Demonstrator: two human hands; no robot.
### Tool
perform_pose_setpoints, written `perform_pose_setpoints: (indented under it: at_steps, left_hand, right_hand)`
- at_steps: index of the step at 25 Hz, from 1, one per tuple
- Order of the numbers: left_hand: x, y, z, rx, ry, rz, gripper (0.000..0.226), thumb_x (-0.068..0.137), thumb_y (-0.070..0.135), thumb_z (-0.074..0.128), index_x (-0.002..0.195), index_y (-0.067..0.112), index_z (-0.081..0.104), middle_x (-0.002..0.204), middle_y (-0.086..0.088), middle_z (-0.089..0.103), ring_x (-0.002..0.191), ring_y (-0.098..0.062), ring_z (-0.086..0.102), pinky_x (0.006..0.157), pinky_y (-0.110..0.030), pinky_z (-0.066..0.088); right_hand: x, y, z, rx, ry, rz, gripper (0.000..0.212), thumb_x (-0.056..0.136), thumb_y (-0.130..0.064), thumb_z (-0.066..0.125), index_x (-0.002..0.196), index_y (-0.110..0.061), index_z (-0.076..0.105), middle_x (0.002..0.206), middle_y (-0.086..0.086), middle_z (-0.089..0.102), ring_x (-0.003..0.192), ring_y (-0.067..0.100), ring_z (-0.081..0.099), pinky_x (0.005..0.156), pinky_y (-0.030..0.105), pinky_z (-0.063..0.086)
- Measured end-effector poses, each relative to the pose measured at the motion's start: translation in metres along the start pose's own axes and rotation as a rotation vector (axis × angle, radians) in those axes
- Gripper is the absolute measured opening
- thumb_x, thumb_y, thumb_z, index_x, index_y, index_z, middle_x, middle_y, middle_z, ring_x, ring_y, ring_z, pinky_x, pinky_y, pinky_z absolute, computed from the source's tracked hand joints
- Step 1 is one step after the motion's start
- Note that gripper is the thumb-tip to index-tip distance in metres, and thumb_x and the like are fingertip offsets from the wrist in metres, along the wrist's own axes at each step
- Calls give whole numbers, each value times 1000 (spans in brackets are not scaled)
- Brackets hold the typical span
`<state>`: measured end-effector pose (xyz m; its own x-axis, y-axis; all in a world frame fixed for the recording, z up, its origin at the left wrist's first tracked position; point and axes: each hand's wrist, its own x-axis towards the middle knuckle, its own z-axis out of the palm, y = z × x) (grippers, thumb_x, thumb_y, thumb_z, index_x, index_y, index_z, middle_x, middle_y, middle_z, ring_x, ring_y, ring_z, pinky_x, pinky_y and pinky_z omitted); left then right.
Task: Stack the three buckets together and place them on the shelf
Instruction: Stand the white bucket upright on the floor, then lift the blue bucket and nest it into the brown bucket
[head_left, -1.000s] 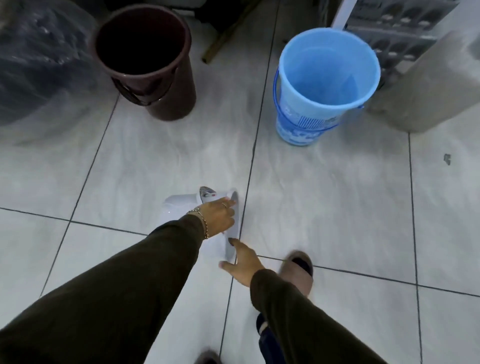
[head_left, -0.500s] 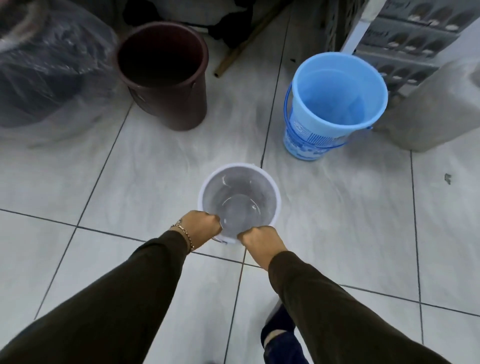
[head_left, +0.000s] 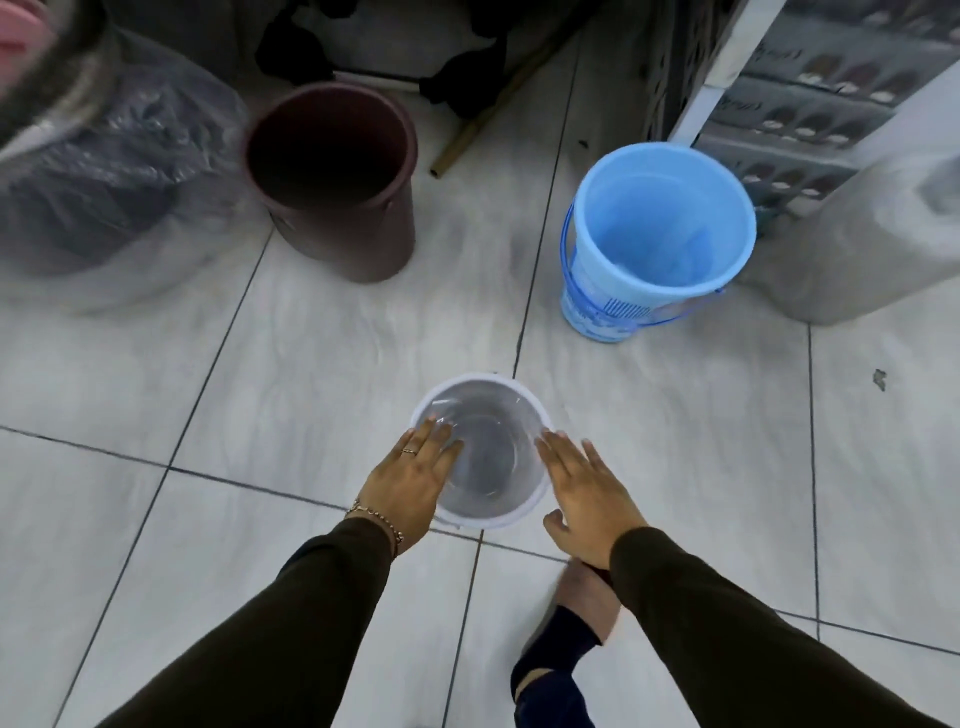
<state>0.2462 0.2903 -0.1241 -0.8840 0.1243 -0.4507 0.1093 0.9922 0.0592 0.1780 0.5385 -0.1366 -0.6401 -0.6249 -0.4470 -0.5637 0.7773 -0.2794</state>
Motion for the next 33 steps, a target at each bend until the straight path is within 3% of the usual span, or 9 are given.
perform_pose_setpoints:
  at_steps: [3, 8, 13, 18, 22, 26, 28, 30, 33]
  left_hand:
    - [38, 9, -52, -212, 65, -79, 70, 94, 14, 41, 158, 14, 10, 168, -5, 6, 155, -24, -1, 125, -32, 7]
    - [166, 60, -129, -999, 141, -328, 71, 98, 37, 53, 156, 12, 20, 163, -9, 23, 150, -25, 25, 121, -31, 22]
    - [298, 121, -143, -1611, 182, -538, 57, 95, 27, 62, 144, 5, 41, 142, -14, 55, 132, -31, 52, 108, -32, 42]
    - [327, 130, -137, -1520, 243, -688, 59, 88, 15, 66, 142, 9, 41, 140, -14, 54, 131, -34, 51, 109, -42, 44]
    - [292, 100, -159, -1241, 63, -805, 87, 88, 34, 63, 157, 35, 9, 166, -14, -5, 150, -43, 10, 122, -53, 16]
    - [232, 33, -192, -1604, 259, -921, 103, 83, 14, 69, 158, 27, 0, 155, -17, 38, 130, -38, 52, 110, -45, 43]
    - [194, -7, -218, -1781, 311, -989, 88, 76, 5, 74, 149, 20, 27, 132, -19, 60, 107, -39, 66, 84, -49, 60]
    - [154, -39, -242, -1798, 435, -960, 57, 75, -2, 75, 122, 15, 48, 116, -19, 64, 87, -36, 71, 56, -39, 63]
    - [105, -78, -270, -1728, 639, -933, 43, 78, -1, 74, 108, 19, 51, 98, -13, 62, 81, -36, 71, 51, -42, 63]
  right_hand:
    - [0, 48, -56, 278, 179, 289, 82, 92, -35, 52, 159, -12, 12, 168, 5, 8, 155, 20, 12, 127, 36, 9]
    - [53, 138, -134, 965, 601, 760, 70, 99, -34, 51, 156, -10, 19, 165, 10, 18, 149, 28, 30, 123, 44, 26]
    - [134, 217, -151, 1226, 579, 959, 66, 93, -39, 61, 142, 0, 40, 142, 22, 53, 129, 38, 53, 105, 40, 44]
    - [156, 233, -146, 1369, 377, 943, 39, 96, -20, 49, 131, -4, 45, 124, 23, 62, 101, 43, 69, 78, 46, 61]
    - [134, 189, -172, 1578, 335, 900, 34, 99, -16, 44, 131, -8, 42, 122, 24, 61, 87, 38, 74, 61, 46, 64]
    - [113, 127, -218, 1464, 326, 794, 21, 99, -15, 44, 120, -15, 43, 114, 15, 58, 76, 31, 73, 53, 44, 63]
    - [107, 91, -250, 1398, 284, 713, 19, 99, -15, 45, 119, -17, 43, 113, 15, 59, 73, 29, 73, 50, 42, 62]
    - [107, 53, -283, 1324, 263, 630, 20, 99, -15, 45, 119, -16, 44, 111, 16, 62, 70, 27, 73, 50, 38, 62]
    - [118, -10, -328, 1221, 303, 525, 19, 99, -17, 47, 118, -20, 44, 108, 15, 63, 79, 33, 73, 62, 43, 64]
